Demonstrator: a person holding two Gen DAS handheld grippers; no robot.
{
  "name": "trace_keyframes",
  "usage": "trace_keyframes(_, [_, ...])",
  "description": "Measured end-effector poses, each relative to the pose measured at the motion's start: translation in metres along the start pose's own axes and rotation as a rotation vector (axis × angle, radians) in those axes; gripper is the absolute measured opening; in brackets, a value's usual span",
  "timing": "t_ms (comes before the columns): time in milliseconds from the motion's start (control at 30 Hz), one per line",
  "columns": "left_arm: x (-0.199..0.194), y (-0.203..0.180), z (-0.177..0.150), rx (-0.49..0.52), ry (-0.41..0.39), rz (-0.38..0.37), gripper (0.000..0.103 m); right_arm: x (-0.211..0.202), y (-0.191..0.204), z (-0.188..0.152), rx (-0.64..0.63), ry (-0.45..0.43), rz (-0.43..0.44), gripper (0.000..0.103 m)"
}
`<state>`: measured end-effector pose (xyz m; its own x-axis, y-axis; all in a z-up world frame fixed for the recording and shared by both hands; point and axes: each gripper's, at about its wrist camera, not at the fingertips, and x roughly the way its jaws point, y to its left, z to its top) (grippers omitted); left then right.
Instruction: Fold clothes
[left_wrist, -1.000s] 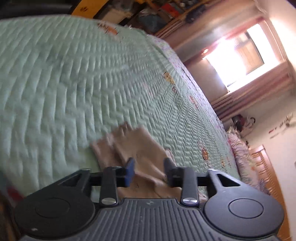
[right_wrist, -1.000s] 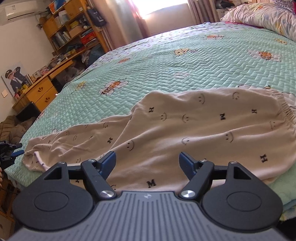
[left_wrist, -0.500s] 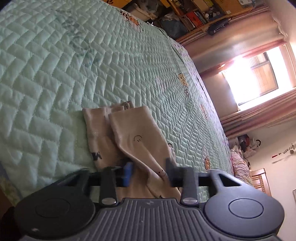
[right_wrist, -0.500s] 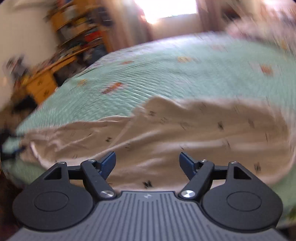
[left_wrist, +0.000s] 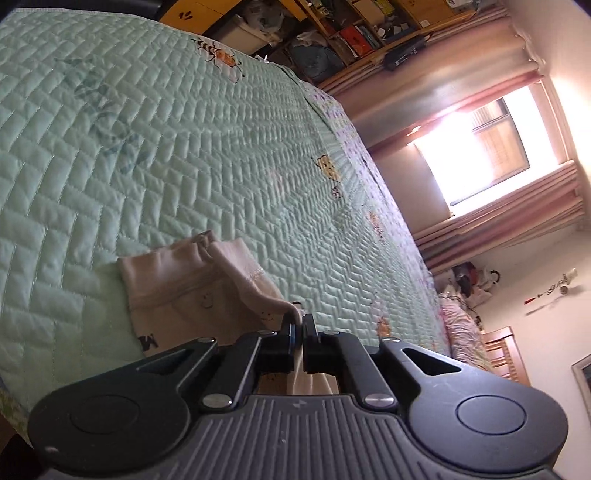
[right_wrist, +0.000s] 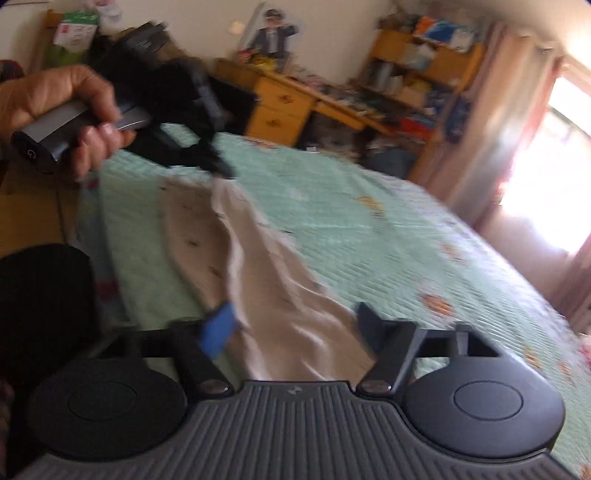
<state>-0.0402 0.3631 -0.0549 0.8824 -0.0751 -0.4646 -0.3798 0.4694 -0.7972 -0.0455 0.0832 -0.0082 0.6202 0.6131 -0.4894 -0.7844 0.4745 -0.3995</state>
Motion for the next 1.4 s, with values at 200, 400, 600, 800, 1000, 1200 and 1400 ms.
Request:
trace_keyframes(200, [0.005,0.0,0.008,-0.021,0.036,-0.03,0.003,0.03,0.028,0.024,-0.055,-0.001,0.051,0.057])
trace_keyframes(400, [0.001,-0.001,0.013,-0.045,0.048,-0.054,0.003,0.055,0.042,0.039,-0.09,0.034,0.012,0.057])
trace_keyframes(600, [-0.003,-0.003,0.016,-0.052,0.053,-0.07,0.002,0.072,0.048,0.036,-0.135,0.091,-0.065,0.047])
trace_keyframes(800, [-0.005,0.001,0.021,-0.054,0.048,-0.071,0.002,0.071,0.051,0.026,-0.191,0.11,-0.105,0.023])
trace_keyframes(1000, [0.0,0.013,0.019,-0.083,0.061,-0.054,0.002,0.068,0.044,0.027,-0.208,0.127,-0.081,0.002])
trace_keyframes(1200, [-0.003,0.026,0.016,-0.122,0.07,-0.059,0.015,0.053,0.035,0.035,-0.143,0.067,-0.016,0.002])
trace_keyframes(1400, [-0.009,0.039,0.008,-0.167,0.076,-0.054,0.048,0.039,0.02,0.044,-0.018,0.052,0.067,0.002])
